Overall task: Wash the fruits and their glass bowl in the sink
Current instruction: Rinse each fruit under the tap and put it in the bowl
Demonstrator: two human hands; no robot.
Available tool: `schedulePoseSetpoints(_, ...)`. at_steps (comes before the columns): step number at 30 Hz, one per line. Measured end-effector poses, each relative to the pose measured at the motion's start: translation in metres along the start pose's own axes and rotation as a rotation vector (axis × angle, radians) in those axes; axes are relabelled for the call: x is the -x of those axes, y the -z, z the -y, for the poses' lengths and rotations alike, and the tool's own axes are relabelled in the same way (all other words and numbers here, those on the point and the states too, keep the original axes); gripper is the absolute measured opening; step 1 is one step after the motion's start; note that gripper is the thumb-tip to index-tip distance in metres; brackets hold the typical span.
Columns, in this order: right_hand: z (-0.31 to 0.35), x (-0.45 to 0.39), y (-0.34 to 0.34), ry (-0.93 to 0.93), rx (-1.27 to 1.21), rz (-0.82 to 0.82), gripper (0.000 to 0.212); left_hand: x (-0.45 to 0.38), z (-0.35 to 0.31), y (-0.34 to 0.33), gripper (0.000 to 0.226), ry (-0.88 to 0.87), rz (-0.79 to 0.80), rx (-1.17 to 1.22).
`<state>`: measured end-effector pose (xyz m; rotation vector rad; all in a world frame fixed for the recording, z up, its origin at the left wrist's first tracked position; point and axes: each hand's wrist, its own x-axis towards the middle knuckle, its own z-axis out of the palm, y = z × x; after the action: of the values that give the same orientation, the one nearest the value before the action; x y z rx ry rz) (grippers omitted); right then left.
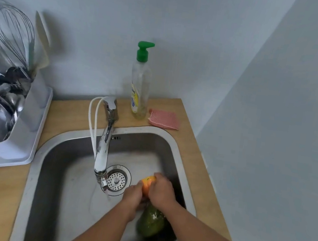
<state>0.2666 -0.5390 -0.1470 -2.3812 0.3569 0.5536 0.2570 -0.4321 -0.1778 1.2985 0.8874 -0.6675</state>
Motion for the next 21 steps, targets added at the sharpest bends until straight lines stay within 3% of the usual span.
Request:
schedulePoseSetpoints(4,0.020,0.005,-0.008,0.034,-0.057,-0.009,0.042,0.002,-0.002,0.024,0.051,0.049,0.068,0.265)
schedulePoseSetpoints(7,0.042,0.023,-0.024,0.112,-0.040,0.091,0.042,0.009,-0.001,0.053,0.061,0.076,0.140,0.546)
schedulePoseSetpoints(11,0.056,0.036,-0.053,0.249,0.061,0.215,0.054,0.020,-0.002,0.088,0.069,0.066,0.098,0.685)
schedulePoseSetpoints(16,0.058,0.049,-0.065,0.264,0.005,0.209,0.057,0.037,-0.003,0.102,0.061,0.026,0.066,0.652)
schedulePoseSetpoints(21,0.090,0.037,-0.061,0.189,-0.022,0.227,0.026,0.041,0.009,0.085,0.056,-0.054,-0.003,0.517)
